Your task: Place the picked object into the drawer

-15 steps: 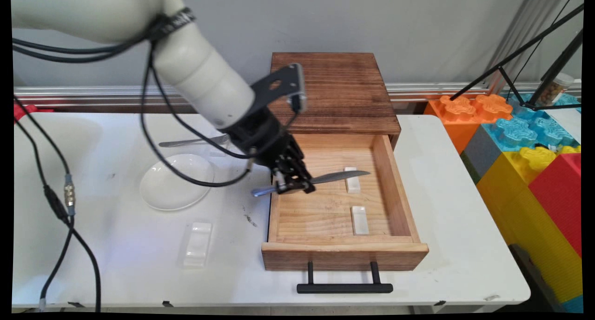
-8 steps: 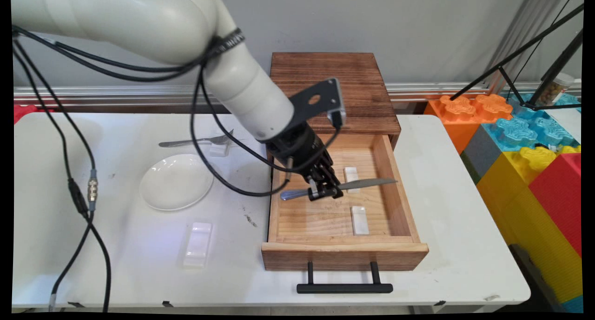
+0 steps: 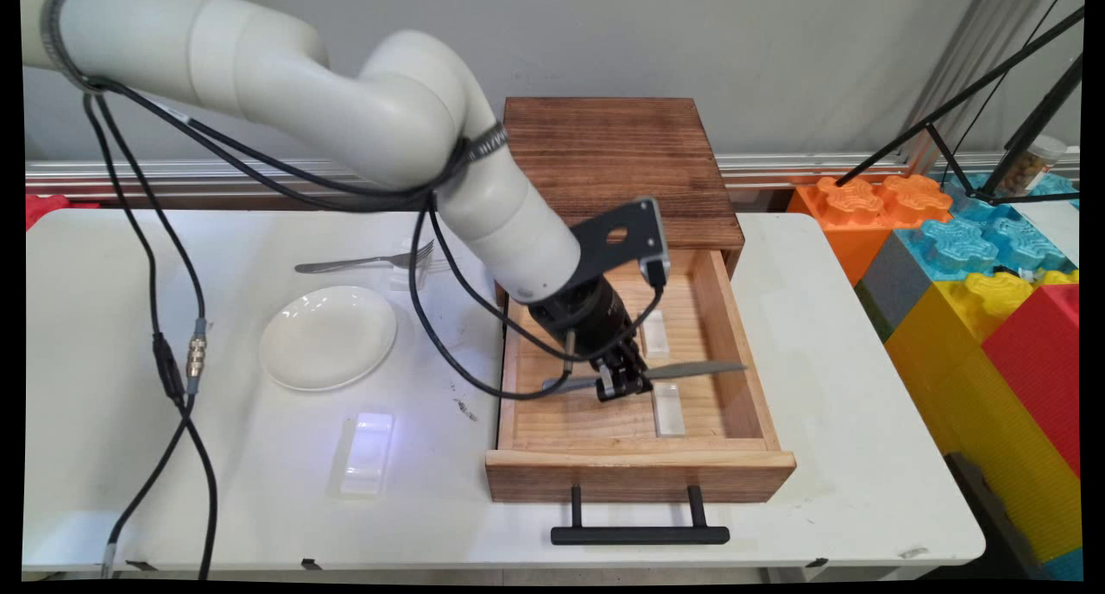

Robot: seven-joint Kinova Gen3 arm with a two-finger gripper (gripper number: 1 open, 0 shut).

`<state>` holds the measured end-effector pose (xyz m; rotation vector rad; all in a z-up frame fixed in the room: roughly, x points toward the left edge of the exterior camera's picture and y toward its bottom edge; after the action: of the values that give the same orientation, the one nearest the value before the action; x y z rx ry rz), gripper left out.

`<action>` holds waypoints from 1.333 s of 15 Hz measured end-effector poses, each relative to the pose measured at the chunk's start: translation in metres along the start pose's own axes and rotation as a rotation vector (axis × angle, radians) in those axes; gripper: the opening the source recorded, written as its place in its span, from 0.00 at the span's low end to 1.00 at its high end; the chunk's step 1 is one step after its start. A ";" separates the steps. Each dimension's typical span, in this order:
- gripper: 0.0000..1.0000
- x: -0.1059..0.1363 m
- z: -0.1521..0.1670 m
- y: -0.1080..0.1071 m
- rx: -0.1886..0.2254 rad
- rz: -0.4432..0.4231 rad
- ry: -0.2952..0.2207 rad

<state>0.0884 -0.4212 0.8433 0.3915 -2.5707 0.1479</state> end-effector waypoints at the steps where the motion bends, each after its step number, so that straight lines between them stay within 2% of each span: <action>1: 0.00 -0.002 0.004 0.000 0.000 0.000 -0.004; 7: 0.00 -0.014 0.037 -0.001 0.002 0.004 -0.024; 17: 0.00 -0.023 0.063 -0.004 -0.005 0.005 -0.039; 18: 1.00 -0.023 0.064 -0.005 -0.005 0.005 -0.038; 20: 1.00 -0.023 0.066 -0.005 -0.006 0.004 -0.036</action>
<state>0.0768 -0.4326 0.7755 0.3896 -2.6068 0.1354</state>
